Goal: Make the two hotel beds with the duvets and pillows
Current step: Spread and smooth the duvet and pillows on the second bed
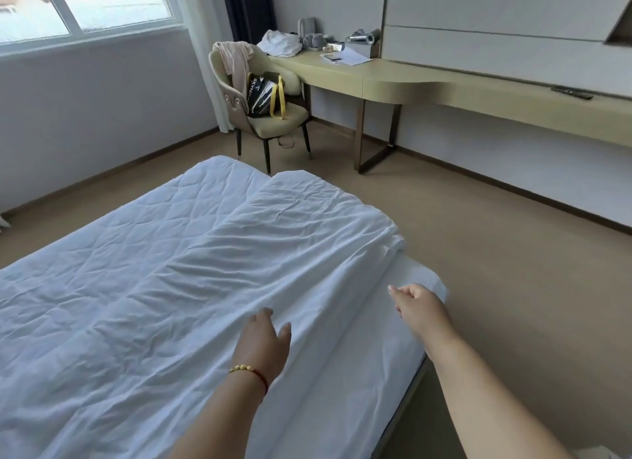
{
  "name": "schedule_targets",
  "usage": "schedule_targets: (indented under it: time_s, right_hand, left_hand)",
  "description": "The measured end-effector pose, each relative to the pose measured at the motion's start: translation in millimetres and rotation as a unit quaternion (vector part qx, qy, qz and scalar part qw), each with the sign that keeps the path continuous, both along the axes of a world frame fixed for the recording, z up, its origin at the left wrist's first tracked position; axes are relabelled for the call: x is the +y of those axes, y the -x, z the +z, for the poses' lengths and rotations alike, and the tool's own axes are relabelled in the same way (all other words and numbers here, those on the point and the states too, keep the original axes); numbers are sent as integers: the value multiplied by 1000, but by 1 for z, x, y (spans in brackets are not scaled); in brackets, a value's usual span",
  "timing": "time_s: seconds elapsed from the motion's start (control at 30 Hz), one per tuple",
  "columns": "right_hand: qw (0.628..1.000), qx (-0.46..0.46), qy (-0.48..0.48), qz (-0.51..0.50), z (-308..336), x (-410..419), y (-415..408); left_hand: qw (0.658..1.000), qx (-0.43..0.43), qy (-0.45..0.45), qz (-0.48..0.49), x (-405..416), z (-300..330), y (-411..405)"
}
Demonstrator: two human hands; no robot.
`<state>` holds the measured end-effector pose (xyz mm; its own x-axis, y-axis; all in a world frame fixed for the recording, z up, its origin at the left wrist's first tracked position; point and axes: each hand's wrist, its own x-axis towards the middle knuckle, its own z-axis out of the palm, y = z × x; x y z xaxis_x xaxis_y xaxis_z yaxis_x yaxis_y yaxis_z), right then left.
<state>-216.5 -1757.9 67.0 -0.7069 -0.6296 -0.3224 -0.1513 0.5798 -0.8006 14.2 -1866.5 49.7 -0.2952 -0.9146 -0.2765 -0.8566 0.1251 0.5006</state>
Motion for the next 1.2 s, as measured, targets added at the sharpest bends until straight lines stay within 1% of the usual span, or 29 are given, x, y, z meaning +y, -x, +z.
schedule_targets:
  time_s: [0.13, 0.27, 0.33, 0.4, 0.47, 0.57, 0.6, 0.73, 0.8, 0.87, 0.93, 1.0, 1.1, 1.2]
  right_hand:
    - [999, -49, -12, -8, -25, -41, 54]
    - [991, -125, -4, -37, -44, -96, 125]
    - [990, -133, -14, -45, -54, -128, 166]
    - [988, -141, -34, -55, -66, -156, 198]
    - [985, -148, -67, -64, -88, -189, 236]
    - [980, -143, -131, -50, -134, -227, 288]
    - [976, -155, -146, -41, -149, -238, 302]
    - [949, -262, -172, -32, -196, -275, 331]
    - [939, -293, -177, -27, -252, -288, 350]
    - [922, -333, -188, -53, -279, -294, 355]
    - [904, -381, -173, -84, -273, -299, 351]
    - [897, -396, -165, -107, -243, -308, 343]
    - [885, -428, -139, -120, -251, -326, 361]
    - [888, -414, -125, -155, -261, -340, 377]
  left_hand:
    - [1000, 2, 4, 8, -44, -4, 42]
    - [996, -80, 48, 16, -87, -13, 96]
    - [994, -96, 55, 16, -107, -21, 129]
    - [994, -94, 58, 10, -122, -31, 157]
    - [994, -101, 49, 3, -139, -51, 195]
    - [992, -126, 8, -9, -162, -80, 255]
    - [991, -132, -3, -14, -169, -89, 275]
    - [988, -149, -33, -23, -186, -129, 332]
    - [987, -154, -49, -24, -190, -149, 348]
    - [984, -166, -59, -29, -189, -167, 355]
    - [981, -180, -66, -36, -188, -182, 356]
    - [980, -181, -73, -37, -190, -192, 354]
    - [982, -171, -78, -37, -195, -199, 354]
    - [983, -161, -85, -38, -198, -200, 352]
